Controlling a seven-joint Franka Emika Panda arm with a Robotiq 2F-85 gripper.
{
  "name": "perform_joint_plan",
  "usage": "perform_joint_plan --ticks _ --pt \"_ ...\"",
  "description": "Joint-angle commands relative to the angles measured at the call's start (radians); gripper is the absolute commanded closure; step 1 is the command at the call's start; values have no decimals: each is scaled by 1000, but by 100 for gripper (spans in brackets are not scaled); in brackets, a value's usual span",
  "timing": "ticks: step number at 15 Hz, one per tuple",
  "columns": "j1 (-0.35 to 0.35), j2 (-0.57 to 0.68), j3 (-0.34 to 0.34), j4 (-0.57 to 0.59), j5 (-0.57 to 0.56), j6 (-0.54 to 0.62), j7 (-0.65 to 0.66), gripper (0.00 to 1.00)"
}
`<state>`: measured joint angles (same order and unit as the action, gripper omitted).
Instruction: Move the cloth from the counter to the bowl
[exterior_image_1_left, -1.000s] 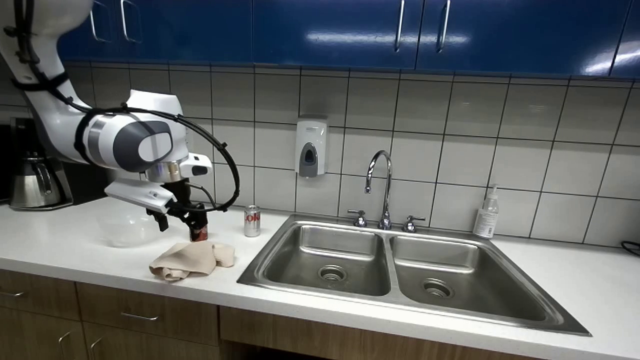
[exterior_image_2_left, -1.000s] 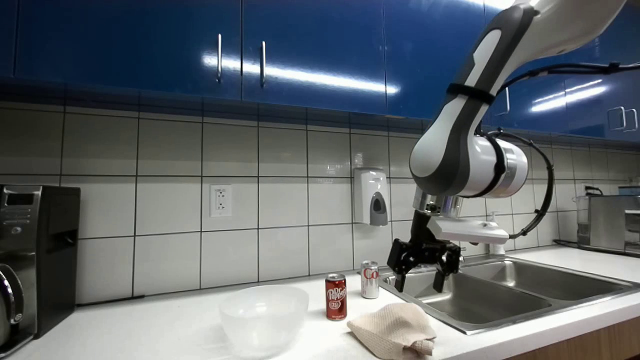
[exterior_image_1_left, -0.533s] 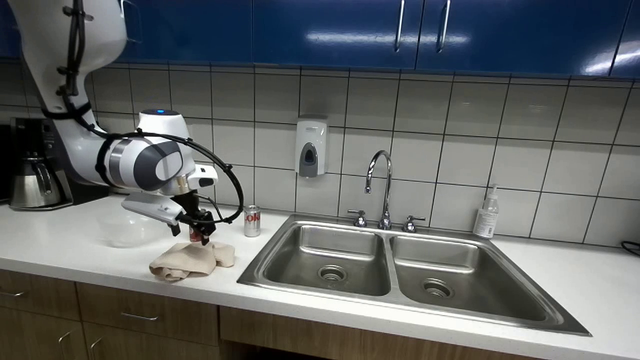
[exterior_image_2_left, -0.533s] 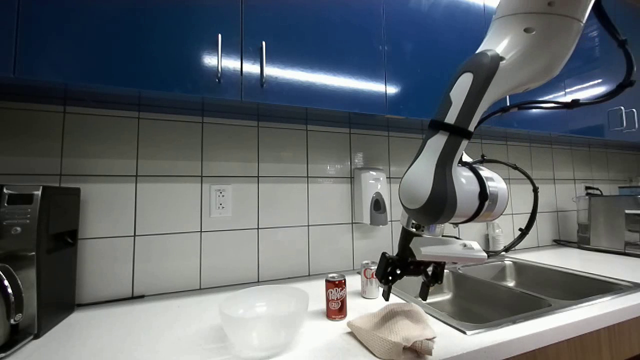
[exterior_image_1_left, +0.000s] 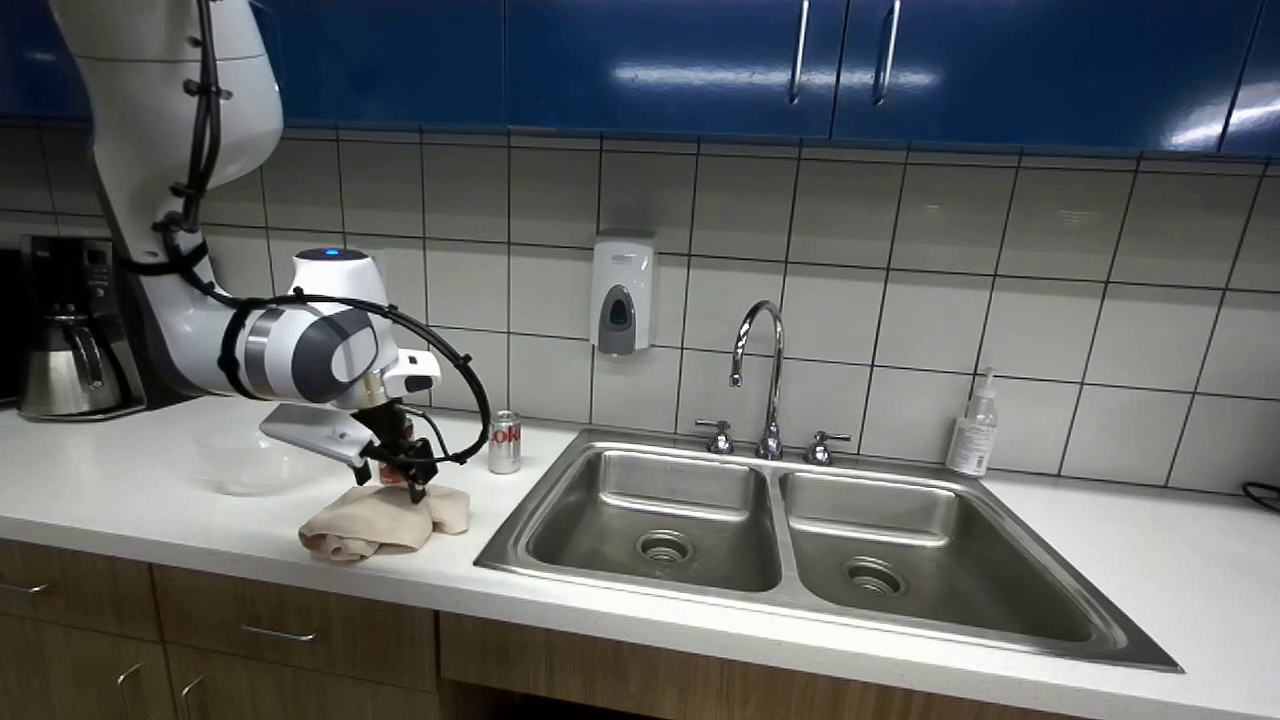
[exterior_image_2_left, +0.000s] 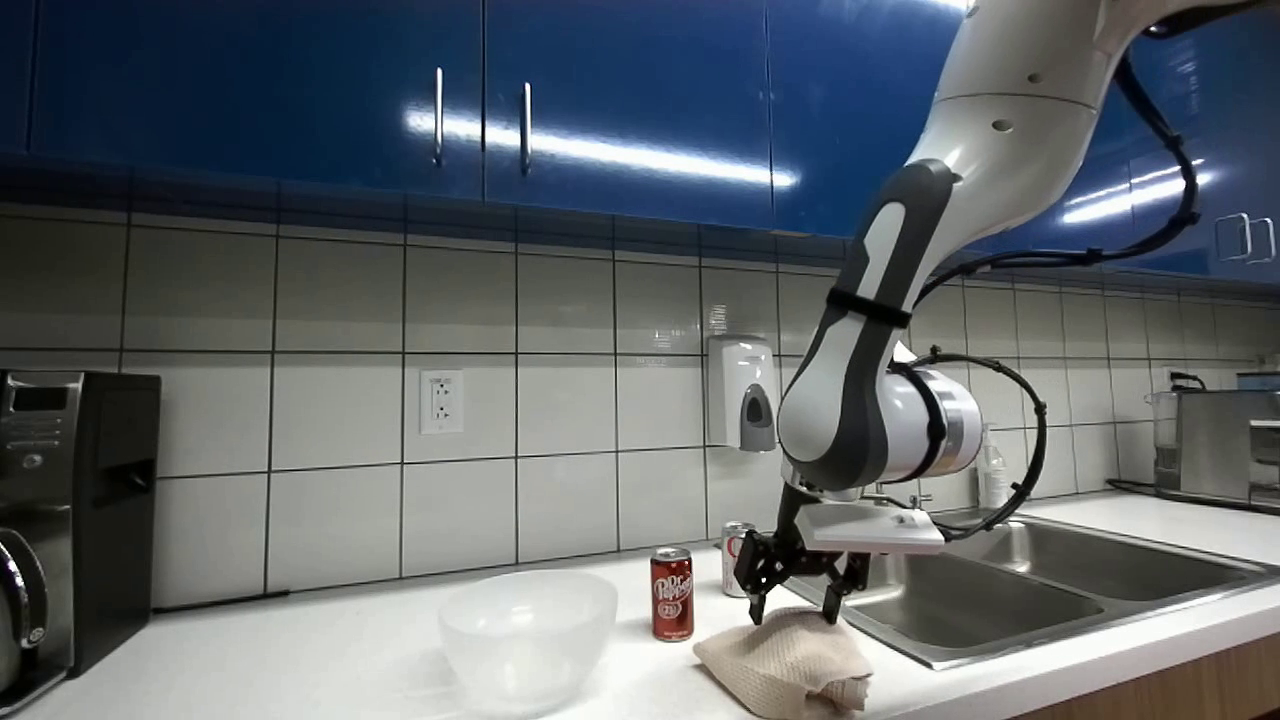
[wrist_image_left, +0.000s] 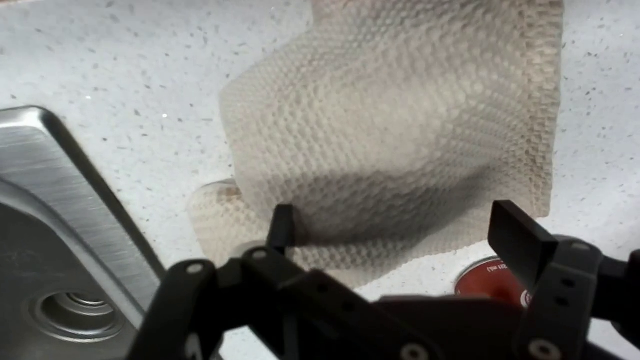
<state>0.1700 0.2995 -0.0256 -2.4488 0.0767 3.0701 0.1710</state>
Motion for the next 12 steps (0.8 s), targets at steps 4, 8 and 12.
perform_joint_plan --ticks 4,8,12 --pt "9 45 2 33 1 9 27 0" --pt "4 57 4 31 6 7 25 0" --pt "-4 63 12 29 11 6 21 0"
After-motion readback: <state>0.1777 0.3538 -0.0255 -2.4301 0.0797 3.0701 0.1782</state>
